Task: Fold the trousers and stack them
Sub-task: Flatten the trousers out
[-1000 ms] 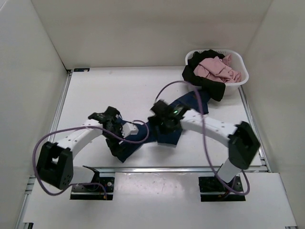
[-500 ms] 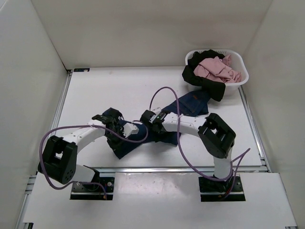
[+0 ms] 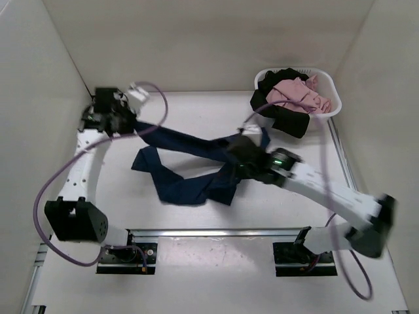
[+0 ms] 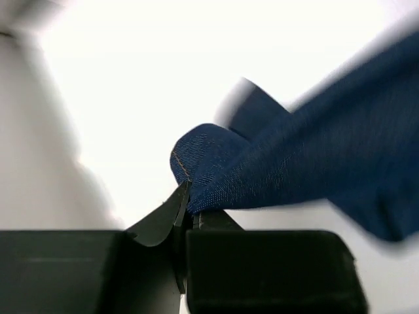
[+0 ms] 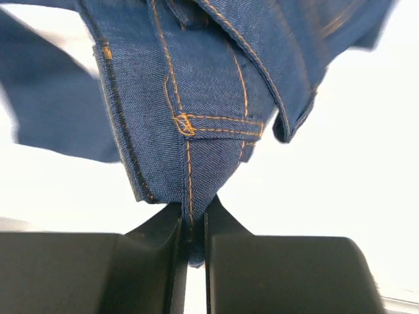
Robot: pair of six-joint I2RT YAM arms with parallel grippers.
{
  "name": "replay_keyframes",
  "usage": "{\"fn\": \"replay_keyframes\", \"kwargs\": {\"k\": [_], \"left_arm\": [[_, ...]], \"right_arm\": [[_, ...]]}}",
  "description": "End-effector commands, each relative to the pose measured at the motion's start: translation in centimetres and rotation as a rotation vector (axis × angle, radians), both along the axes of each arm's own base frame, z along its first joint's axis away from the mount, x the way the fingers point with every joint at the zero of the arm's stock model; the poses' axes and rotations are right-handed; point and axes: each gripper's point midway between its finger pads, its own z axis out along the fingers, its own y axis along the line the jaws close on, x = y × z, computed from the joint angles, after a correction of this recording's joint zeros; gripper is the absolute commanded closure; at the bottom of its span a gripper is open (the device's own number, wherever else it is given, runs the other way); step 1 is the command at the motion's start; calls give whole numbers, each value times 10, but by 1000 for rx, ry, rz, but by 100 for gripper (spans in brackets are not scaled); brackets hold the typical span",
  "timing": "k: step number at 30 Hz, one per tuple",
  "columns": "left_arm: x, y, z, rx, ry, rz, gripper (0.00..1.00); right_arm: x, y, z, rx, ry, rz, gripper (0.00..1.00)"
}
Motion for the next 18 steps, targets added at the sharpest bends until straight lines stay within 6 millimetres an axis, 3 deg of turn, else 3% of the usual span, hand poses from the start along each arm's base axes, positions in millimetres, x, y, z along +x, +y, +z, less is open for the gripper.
{"fn": "replay_keyframes", "kwargs": {"k": [1,2,3,4,5,6,7,8,9,10,11,13,16,18], "left_arm": [[54,36,78,33,-199,108,86],[67,44,87,38,-218,140,86],[95,45,97,37,-242,141,86],[108,47,98,33,-248,160,86],[119,47,94,34,-239,160,86],[140,40,68,36,-190,163,86],[153,37,74,41,-213,164,86],[160,34,62,56,-188,166,86],[172,36,35,90,-137,184,71],[178,33,28,101,-131,186,58],[180,35,17,114,-109,194,44],[179,42,3,141,-68,225,12],[153,50,-4,136,0,178,6],[114,58,-8,158,45,140,3]], "right_arm": [[-28,-47,59,212,-74,-128,100],[-36,-64,79,313,-114,-184,100],[-39,-83,71,296,-132,-232,100],[-43,-95,71,311,-150,-270,100],[-50,-113,78,361,-182,-305,100],[-53,-123,73,391,-186,-363,100],[-57,-133,54,365,-176,-387,100],[-61,-143,54,408,-201,-413,100],[-62,-146,48,438,-198,-452,100],[-63,-150,42,452,-201,-473,100],[-68,-161,30,451,-204,-502,100],[-67,-175,24,474,-230,-597,100],[-70,-191,15,455,-244,-648,100],[-72,-200,8,402,-243,-673,100]]}}
